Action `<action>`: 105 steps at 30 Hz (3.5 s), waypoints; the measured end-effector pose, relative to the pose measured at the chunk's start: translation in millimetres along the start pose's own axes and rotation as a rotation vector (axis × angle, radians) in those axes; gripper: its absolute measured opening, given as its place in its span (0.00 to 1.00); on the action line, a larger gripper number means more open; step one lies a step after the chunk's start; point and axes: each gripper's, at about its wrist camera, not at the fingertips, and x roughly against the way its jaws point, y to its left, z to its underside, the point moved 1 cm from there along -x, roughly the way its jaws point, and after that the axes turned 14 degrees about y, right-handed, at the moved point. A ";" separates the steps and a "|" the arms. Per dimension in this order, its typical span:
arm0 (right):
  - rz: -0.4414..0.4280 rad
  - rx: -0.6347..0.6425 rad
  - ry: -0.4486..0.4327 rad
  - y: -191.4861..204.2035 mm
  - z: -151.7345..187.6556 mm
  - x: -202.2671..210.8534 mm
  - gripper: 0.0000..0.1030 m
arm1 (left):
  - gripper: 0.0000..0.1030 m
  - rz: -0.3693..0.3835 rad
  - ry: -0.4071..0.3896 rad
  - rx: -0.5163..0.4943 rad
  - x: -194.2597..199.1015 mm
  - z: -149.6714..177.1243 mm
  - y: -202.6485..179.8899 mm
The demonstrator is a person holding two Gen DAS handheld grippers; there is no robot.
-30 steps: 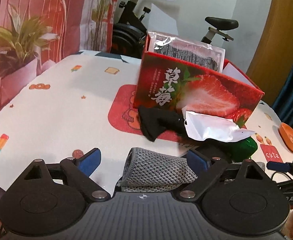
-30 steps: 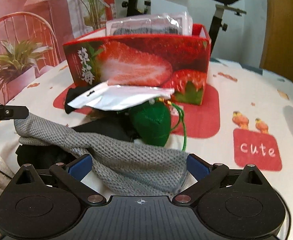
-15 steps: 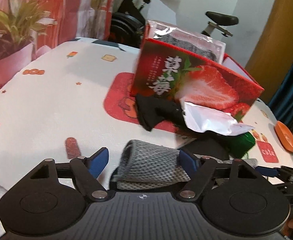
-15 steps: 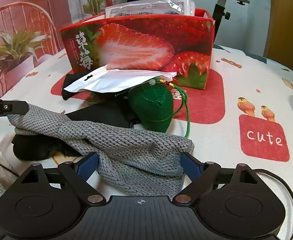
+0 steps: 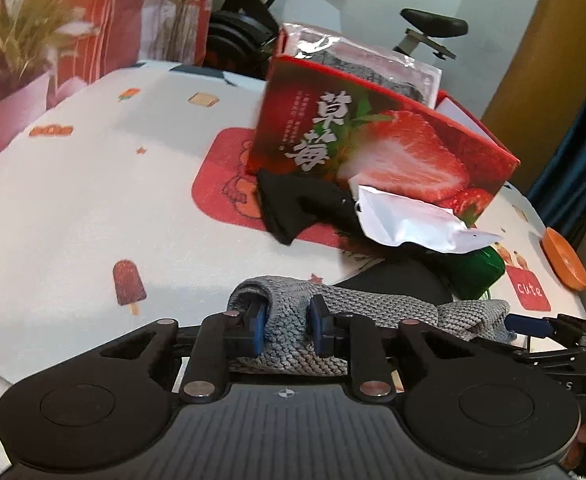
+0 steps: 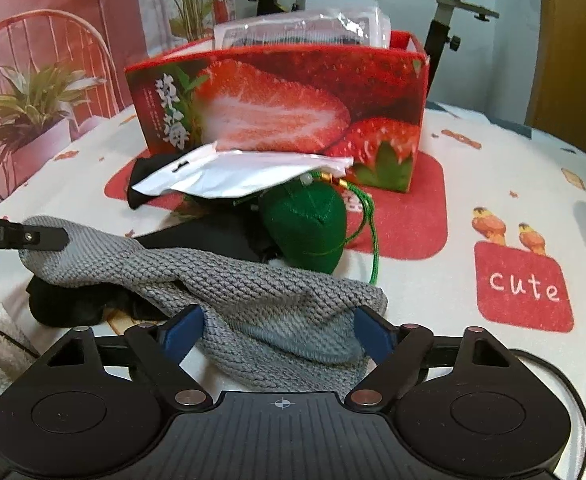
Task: Organize soft objects
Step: 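Close the left tool on the grey knit cloth while the right tool grips its other end, then lift the grey cloth with both tools and carry it over the red box, then lower the grey cloth into the red box and open both tools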
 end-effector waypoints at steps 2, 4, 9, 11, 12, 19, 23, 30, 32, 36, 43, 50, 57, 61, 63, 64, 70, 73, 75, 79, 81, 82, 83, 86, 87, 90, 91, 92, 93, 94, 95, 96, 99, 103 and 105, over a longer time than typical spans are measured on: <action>0.002 -0.001 -0.007 -0.3 -0.4 1.1 0.75 | 0.22 0.001 0.005 0.012 -1.0 0.0 1.6; 0.003 -0.012 -0.008 -2.0 -0.9 0.9 0.75 | 0.22 -0.005 0.010 0.009 -2.8 -0.5 0.3; 0.017 -0.055 -0.022 -8.8 -0.3 1.7 0.83 | 0.22 -0.014 0.042 0.009 -9.8 -0.9 0.1; 0.011 -0.069 -0.023 -11.5 0.2 1.1 0.84 | 0.22 -0.011 0.054 0.017 -12.6 -1.2 1.8; 0.007 -0.075 -0.018 -12.8 0.3 -0.1 0.85 | 0.22 -0.010 0.055 0.017 -13.4 -1.2 2.2; -0.042 -0.106 0.013 -17.2 2.0 -8.4 0.79 | 0.24 -0.017 0.065 0.009 -16.3 -1.3 0.7; -0.047 -0.051 0.019 -5.9 2.1 -8.1 0.59 | 0.24 -0.013 0.067 0.013 -17.4 -1.3 1.7; -0.049 -0.023 -0.030 -1.1 0.9 4.3 0.32 | 0.22 -0.011 0.066 0.011 -17.7 -1.3 1.6; -0.051 -0.022 -0.059 -2.4 0.7 10.7 0.29 | 0.20 -0.005 0.061 0.015 -17.1 -1.1 2.5; -0.054 0.005 -0.104 -0.3 -0.1 20.3 0.23 | 0.12 0.014 0.052 0.030 -15.8 -0.5 5.0; -0.083 0.009 -0.138 -1.3 -4.5 30.1 0.22 | 0.09 0.016 0.001 0.035 -4.7 -0.8 5.5; -0.149 0.002 -0.155 -3.3 -13.4 39.0 0.22 | 0.09 0.012 -0.064 0.026 12.9 -6.1 5.6; -0.202 0.004 -0.196 -3.7 -34.4 56.4 0.22 | 0.09 -0.008 -0.151 -0.035 40.0 -20.5 -0.8; -0.272 -0.043 -0.218 -12.0 -54.0 63.7 0.22 | 0.09 -0.004 -0.202 -0.058 57.7 -35.1 -2.5; -0.282 -0.046 -0.230 -13.7 -64.5 67.1 0.22 | 0.09 0.024 -0.224 -0.029 65.3 -44.5 0.6; -0.283 -0.043 -0.236 -14.1 -70.2 68.7 0.22 | 0.09 0.035 -0.236 -0.018 68.7 -49.5 1.8; -0.241 0.003 -0.279 -15.9 -110.8 81.6 0.22 | 0.09 0.033 -0.304 -0.069 82.1 -82.8 -10.4; -0.210 0.012 -0.296 -22.0 -129.2 85.2 0.22 | 0.09 0.016 -0.333 -0.125 82.7 -101.4 -20.9; -0.179 0.025 -0.298 -26.8 -142.6 83.7 0.22 | 0.09 -0.009 -0.348 -0.170 79.5 -112.0 -30.5; -0.118 0.038 -0.293 -35.8 -166.3 73.5 0.22 | 0.09 -0.056 -0.363 -0.263 66.2 -137.6 -52.9; -0.089 0.036 -0.292 -40.5 -178.8 65.8 0.22 | 0.09 -0.060 -0.353 -0.275 54.8 -151.9 -59.0; -0.079 0.035 -0.293 -42.4 -183.9 62.1 0.22 | 0.09 -0.063 -0.346 -0.275 47.6 -160.0 -62.0; -0.073 0.032 -0.296 -45.1 -189.8 58.8 0.22 | 0.09 -0.064 -0.338 -0.274 41.1 -167.1 -62.5; -0.052 0.019 -0.306 -53.3 -204.9 48.1 0.22 | 0.09 -0.080 -0.312 -0.276 23.0 -188.9 -66.6; -0.044 0.017 -0.304 -55.8 -210.0 43.6 0.22 | 0.09 -0.085 -0.303 -0.279 18.0 -195.3 -68.0; -0.004 0.021 -0.290 -58.1 -223.5 30.5 0.22 | 0.09 -0.085 -0.263 -0.271 2.4 -216.6 -69.2; 0.016 0.038 -0.289 -56.5 -227.5 26.5 0.22 | 0.09 -0.079 -0.248 -0.259 -3.1 -223.5 -68.5; 0.033 0.055 -0.287 -54.5 -231.4 22.9 0.22 | 0.09 -0.073 -0.234 -0.246 -7.5 -228.6 -66.8; 0.051 0.073 -0.281 -52.0 -235.1 19.2 0.22 | 0.09 -0.064 -0.220 -0.230 -12.9 -234.6 -65.2; 0.067 0.087 -0.273 -49.7 -239.1 14.8 0.22 | 0.09 -0.053 -0.205 -0.214 -18.6 -240.4 -64.0; 0.080 0.099 -0.262 -48.3 -242.8 10.0 0.22 | 0.09 -0.044 -0.191 -0.202 -24.6 -245.9 -63.2; 0.089 0.105 -0.250 -47.5 -246.5 5.4 0.22 | 0.09 -0.039 -0.178 -0.196 -30.1 -249.7 -63.3; 0.115 0.097 -0.216 -49.5 -257.0 -8.3 0.22 | 0.09 -0.053 -0.147 -0.212 -45.1 -257.0 -66.4; 0.124 0.050 -0.176 -59.0 -268.5 -23.4 0.22 | 0.09 -0.057 -0.110 -0.217 -60.9 -265.8 -67.1; 0.129 0.040 -0.161 -62.7 -271.9 -29.2 0.22 | 0.09 -0.063 -0.101 -0.220 -66.1 -269.6 -65.1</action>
